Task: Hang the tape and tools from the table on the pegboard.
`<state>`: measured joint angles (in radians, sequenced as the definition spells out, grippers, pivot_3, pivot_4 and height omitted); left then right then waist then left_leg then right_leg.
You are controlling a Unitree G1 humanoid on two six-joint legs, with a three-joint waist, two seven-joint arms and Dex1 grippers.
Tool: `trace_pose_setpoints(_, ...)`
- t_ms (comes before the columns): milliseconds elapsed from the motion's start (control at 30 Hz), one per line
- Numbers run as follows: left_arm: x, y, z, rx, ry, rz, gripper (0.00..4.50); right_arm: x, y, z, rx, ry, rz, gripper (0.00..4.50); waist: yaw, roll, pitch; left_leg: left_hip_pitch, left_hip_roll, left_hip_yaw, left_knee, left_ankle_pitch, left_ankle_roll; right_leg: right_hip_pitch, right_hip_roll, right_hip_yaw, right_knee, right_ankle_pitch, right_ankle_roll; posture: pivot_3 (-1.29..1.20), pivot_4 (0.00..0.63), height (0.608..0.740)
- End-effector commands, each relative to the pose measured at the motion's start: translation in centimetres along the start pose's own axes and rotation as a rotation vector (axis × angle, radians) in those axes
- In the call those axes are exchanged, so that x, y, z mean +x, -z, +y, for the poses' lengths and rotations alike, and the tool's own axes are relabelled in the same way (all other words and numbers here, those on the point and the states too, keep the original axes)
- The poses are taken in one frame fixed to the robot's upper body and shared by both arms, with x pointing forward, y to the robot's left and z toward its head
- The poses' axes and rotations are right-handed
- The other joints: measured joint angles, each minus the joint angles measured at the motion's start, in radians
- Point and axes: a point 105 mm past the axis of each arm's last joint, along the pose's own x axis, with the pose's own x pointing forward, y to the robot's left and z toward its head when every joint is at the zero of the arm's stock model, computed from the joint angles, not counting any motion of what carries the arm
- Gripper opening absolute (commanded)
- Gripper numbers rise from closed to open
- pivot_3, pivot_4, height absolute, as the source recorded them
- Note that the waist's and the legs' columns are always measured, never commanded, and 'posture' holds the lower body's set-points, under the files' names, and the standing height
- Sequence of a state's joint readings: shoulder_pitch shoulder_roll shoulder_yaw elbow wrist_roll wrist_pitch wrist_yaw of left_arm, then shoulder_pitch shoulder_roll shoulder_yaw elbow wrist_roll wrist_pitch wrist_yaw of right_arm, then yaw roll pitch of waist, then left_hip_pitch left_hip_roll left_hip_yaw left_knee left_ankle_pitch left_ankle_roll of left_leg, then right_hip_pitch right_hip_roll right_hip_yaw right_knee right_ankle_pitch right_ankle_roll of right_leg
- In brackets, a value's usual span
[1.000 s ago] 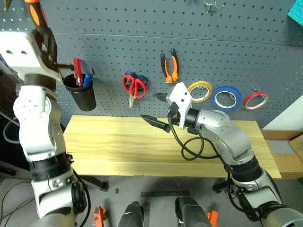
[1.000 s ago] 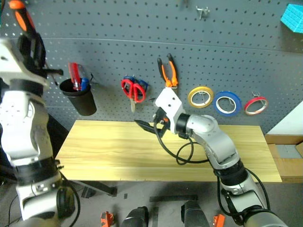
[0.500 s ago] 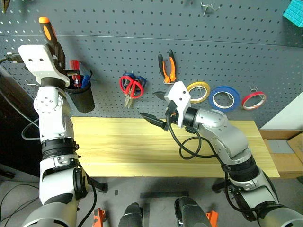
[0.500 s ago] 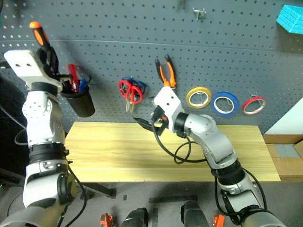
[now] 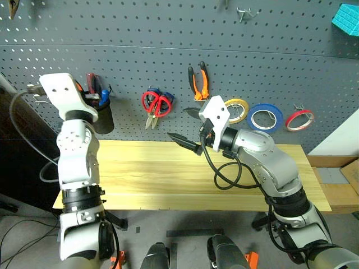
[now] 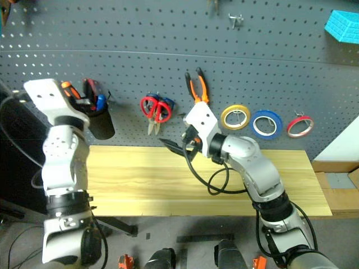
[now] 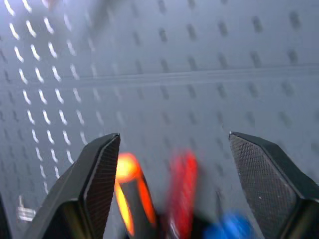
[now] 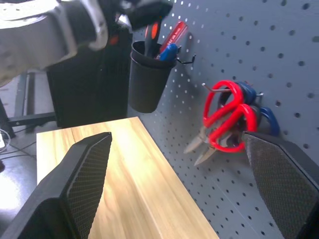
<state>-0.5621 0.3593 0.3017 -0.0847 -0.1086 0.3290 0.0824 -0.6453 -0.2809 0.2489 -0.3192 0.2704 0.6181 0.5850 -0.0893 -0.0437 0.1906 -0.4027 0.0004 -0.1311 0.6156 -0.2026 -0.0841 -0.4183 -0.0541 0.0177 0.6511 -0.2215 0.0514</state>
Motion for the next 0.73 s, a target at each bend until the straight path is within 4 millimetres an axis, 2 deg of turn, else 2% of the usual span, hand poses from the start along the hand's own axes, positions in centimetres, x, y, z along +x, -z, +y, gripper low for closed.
trace_pose_setpoints(33,-2.4,-1.9,-1.9,-0.013,0.109,-0.043,3.70,-1.9,-0.2,-2.2,-0.194,0.173,-0.035,4.50,0.001,0.001,-0.005,0.000,0.000,0.000,0.000,0.000,0.000,0.000,0.000,0.000,0.000,0.000,0.000,-0.08,0.083,0.740)
trace_pose_setpoints(100,-4.5,-0.2,-3.2,0.024,0.205,0.012,3.70,-3.1,0.6,-3.9,-0.232,0.327,-0.044,4.50,0.002,0.002,-0.015,0.001,0.000,0.002,-0.001,0.000,0.000,0.000,0.000,0.002,0.000,0.000,0.000,-0.07,0.079,0.740)
trace_pose_setpoints(233,-8.4,4.3,-4.0,0.006,0.292,0.174,3.70,-5.2,4.2,-4.9,-0.146,0.483,-0.013,4.50,0.001,0.011,-0.030,0.007,0.000,0.005,-0.003,0.000,0.000,0.005,0.000,0.005,-0.001,-0.001,0.000,-0.07,0.061,0.740)
trace_pose_setpoints(333,-10.7,8.2,-2.8,0.024,0.294,0.293,3.70,-7.3,7.7,-6.1,-0.098,0.638,0.038,4.50,0.002,0.012,-0.043,0.016,0.002,0.006,-0.003,0.000,0.001,0.013,0.002,0.005,-0.003,-0.003,0.003,-0.07,0.054,0.740)
trace_pose_setpoints(400,-11.7,10.3,-1.5,0.039,0.276,0.360,3.70,-8.8,10.0,-6.5,-0.068,0.707,0.086,4.50,0.003,0.013,-0.051,0.021,0.002,0.008,-0.003,0.000,0.001,0.017,0.002,0.006,-0.004,-0.005,-0.003,-0.07,0.045,0.740)
trace_pose_setpoints(467,-12.5,12.0,0.3,0.046,0.231,0.414,3.70,-11.0,12.3,-7.2,-0.006,0.782,0.133,4.50,0.003,0.014,-0.059,0.022,0.002,0.010,-0.002,0.002,0.004,0.018,0.002,0.007,-0.004,-0.003,-0.004,-0.07,0.030,0.740)
trace_pose_setpoints(533,-12.7,12.8,1.5,0.043,0.198,0.434,3.70,-13.2,14.2,-7.9,0.030,0.857,0.180,4.50,0.003,0.014,-0.068,0.022,0.003,0.011,-0.002,0.003,0.005,0.019,0.002,0.007,-0.005,-0.003,-0.004,-0.07,0.021,0.740)
trace_pose_setpoints(700,-12.9,14.4,3.0,0.056,0.176,0.461,3.70,-19.8,19.1,-10.0,0.146,1.094,0.328,4.50,0.003,0.016,-0.091,0.030,0.008,0.017,-0.002,0.003,0.005,0.030,0.002,0.006,-0.008,-0.003,-0.004,-0.06,0.000,0.740)
trace_pose_setpoints(733,-12.9,14.6,3.1,0.063,0.182,0.459,3.70,-20.5,19.7,-10.2,0.149,1.109,0.346,4.50,0.003,0.016,-0.091,0.031,0.009,0.019,-0.002,0.003,0.005,0.031,0.001,0.006,-0.008,-0.003,-0.004,-0.06,0.000,0.740)
